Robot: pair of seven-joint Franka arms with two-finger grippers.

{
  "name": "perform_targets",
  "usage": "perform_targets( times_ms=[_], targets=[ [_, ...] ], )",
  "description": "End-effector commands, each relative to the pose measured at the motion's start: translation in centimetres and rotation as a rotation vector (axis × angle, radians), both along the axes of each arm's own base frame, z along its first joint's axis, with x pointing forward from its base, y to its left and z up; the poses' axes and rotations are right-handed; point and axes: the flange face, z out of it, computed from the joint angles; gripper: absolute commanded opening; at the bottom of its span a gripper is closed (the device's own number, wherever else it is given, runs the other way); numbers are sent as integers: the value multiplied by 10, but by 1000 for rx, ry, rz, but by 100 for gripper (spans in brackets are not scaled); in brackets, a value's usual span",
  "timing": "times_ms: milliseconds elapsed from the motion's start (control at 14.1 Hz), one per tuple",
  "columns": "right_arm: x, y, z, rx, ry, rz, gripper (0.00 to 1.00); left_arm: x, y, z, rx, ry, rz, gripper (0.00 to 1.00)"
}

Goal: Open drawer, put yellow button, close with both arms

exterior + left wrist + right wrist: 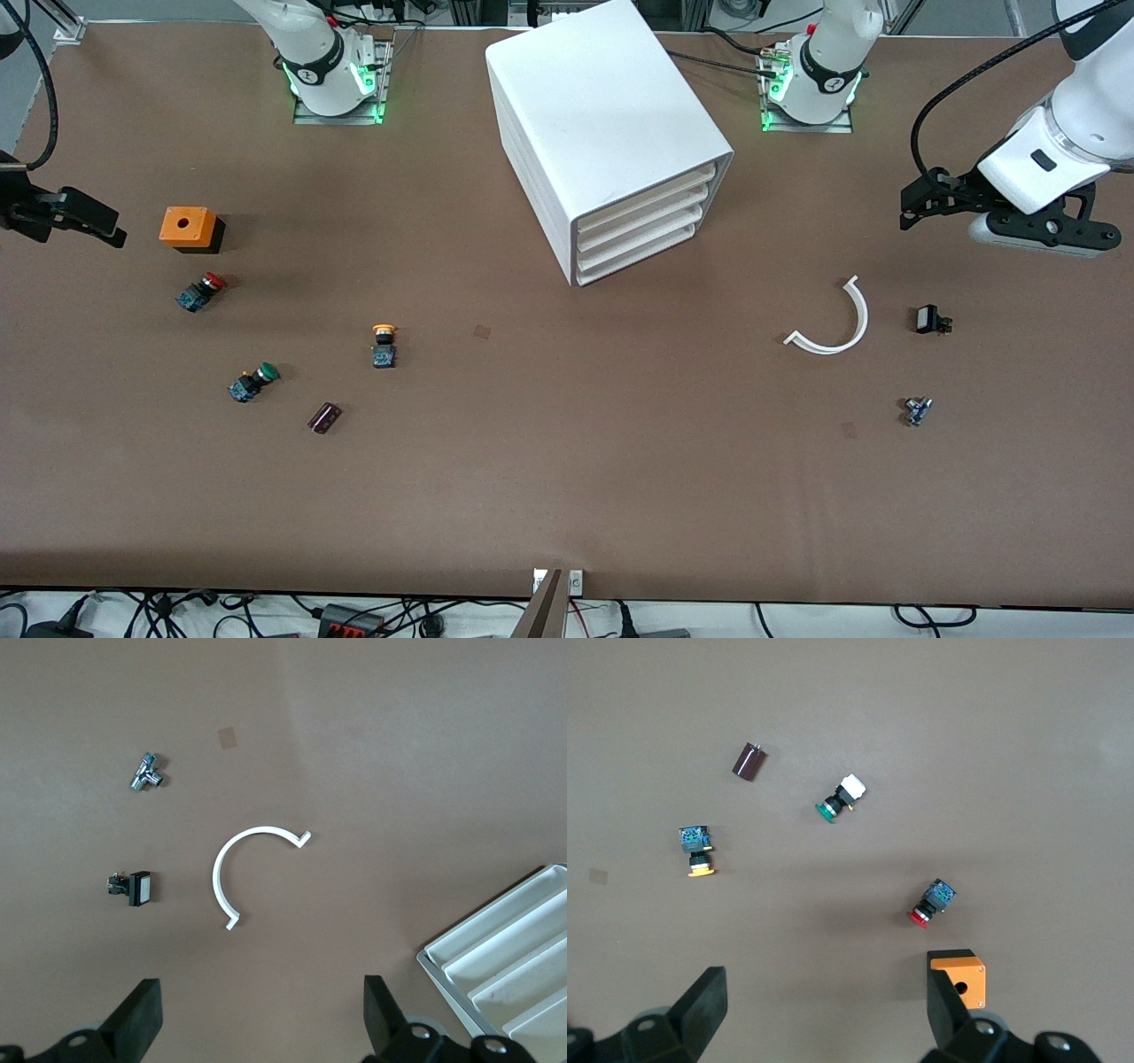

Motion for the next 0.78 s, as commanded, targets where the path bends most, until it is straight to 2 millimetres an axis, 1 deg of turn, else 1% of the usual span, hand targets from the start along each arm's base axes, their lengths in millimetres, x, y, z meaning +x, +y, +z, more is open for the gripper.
perform_targets(
  times_ms=[0,355,498,640,711],
  targets=[
    [-7,-2,3,-3,-3,23,100,-1,-1,6,12,0,-7,100],
    [-6,1,1,-3,0,28,100,-1,-1,6,12,0,-7,100],
    [-4,1,-3,-3,8,28,100,-1,-1,6,12,4,-8,100],
    [-1,5,-10,5,18,31,100,-2,-6,1,13,25,-18,100],
    [2,11,-13,8,21,40,100,-4,-9,-7,12,71,-26,100]
  ],
)
